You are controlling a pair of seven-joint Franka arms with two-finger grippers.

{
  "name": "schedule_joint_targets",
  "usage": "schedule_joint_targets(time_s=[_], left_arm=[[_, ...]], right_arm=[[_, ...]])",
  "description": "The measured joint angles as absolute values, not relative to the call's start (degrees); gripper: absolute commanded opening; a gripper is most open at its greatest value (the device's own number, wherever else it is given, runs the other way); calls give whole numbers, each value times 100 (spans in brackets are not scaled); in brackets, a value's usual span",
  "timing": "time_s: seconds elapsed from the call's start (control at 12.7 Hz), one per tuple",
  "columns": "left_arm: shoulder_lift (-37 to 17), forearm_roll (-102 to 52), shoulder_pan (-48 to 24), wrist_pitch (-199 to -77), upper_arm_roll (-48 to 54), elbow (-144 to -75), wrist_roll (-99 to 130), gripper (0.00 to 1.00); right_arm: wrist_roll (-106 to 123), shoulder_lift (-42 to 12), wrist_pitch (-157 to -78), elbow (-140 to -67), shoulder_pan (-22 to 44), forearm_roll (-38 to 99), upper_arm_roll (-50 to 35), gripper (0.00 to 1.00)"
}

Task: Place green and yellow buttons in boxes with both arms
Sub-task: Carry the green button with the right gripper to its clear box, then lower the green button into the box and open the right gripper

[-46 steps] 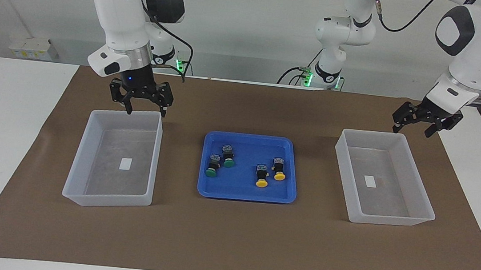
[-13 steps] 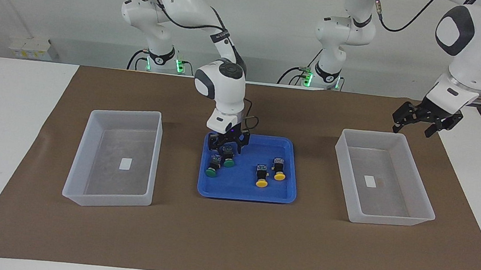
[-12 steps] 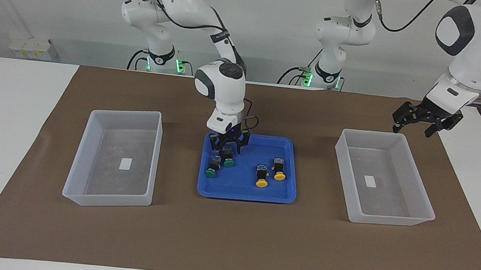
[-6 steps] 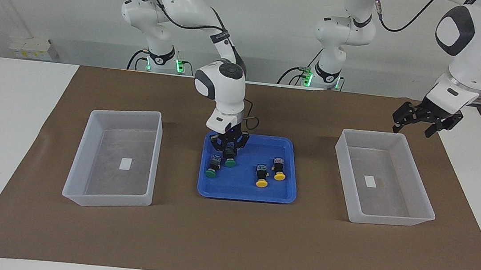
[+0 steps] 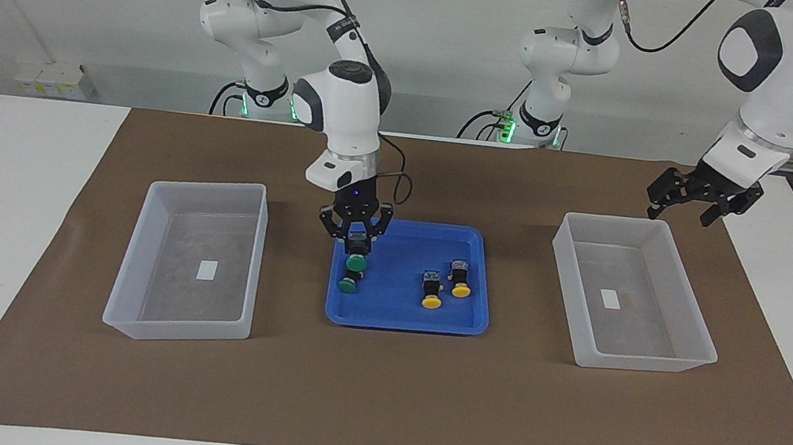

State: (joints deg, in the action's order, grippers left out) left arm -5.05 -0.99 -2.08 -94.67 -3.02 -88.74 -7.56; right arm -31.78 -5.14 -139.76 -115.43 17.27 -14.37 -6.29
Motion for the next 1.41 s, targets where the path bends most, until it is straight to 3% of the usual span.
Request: schedule_joint_targets(time_s=[0.31, 0.63, 0.86, 1.41], left_arm=[[-505, -99, -208, -9467, -302, -8874, -756, 100], [-505, -99, -208, -9467, -302, -8874, -756, 100], [-505, -99, -208, -9467, -302, -8874, -756, 100], [-505, -99, -208, -9467, -302, -8874, -756, 100]], right_arm=[[-2705, -288, -13452, -11521, 1078, -1437, -620, 0], [-733, -346, -13067, -11286, 69, -757, -600, 0], [-252, -797, -13235, -11173, -382, -567, -595, 0], [-40, -1802, -13333, -10501, -427, -578, -597, 0]])
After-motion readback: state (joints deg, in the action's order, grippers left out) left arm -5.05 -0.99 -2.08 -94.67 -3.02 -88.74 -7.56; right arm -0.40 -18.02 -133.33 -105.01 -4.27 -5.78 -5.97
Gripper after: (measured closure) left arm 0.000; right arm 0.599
